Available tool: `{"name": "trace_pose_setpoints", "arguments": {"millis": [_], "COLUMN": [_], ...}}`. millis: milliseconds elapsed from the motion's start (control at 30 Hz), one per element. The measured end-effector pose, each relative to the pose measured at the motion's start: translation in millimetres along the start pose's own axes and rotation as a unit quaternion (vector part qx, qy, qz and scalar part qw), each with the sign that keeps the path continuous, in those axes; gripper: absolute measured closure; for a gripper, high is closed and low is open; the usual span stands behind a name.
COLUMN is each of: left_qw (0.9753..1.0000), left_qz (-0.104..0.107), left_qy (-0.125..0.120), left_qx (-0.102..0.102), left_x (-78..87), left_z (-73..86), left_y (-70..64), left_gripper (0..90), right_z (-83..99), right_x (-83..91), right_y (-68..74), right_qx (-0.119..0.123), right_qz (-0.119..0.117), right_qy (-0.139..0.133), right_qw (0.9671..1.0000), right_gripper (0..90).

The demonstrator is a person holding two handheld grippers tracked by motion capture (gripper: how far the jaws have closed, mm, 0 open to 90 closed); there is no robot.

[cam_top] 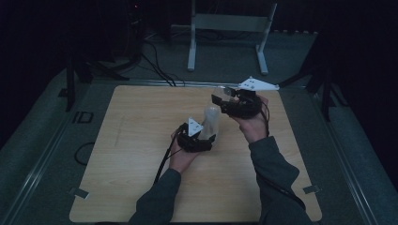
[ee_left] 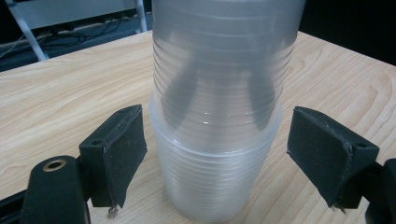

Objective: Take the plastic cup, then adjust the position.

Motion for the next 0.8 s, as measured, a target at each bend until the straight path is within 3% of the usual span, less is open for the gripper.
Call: {"name": "trace_pose_setpoints", "arguments": {"millis": [333, 800], "left_qw": [1.0, 1.0], "left_qz": [0.001, 0.001], "left_qy": [0.001, 0.001], "left_qx": [0.002, 0.001], "left_x": [1.3, 4.1], "left_z": [2.4, 4.2], "left_y": [-0.6, -2.0], "left_gripper": [19.0, 19.5], "right_z": [1.2, 6.3], "right_x": [9.1, 30.7], "right_y": [-6.8, -30.5], "right_qx": [-0.001, -0.011], "right_qz": [0.01, 0.037], "right_qy": [-0.002, -0.008], "right_qw": [1.0, 0.9992], "right_gripper": [39.8, 39.8]}}
Point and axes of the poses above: each handheld gripper's, and its own axes: x roughly backward along the jaws, z roughly out of its underside, y roughly to its left, the point moved 4 cm from there along -x, roughly forward along the jaws, and after that the axes turned 10 degrees about -x, right-handed, at the moved point
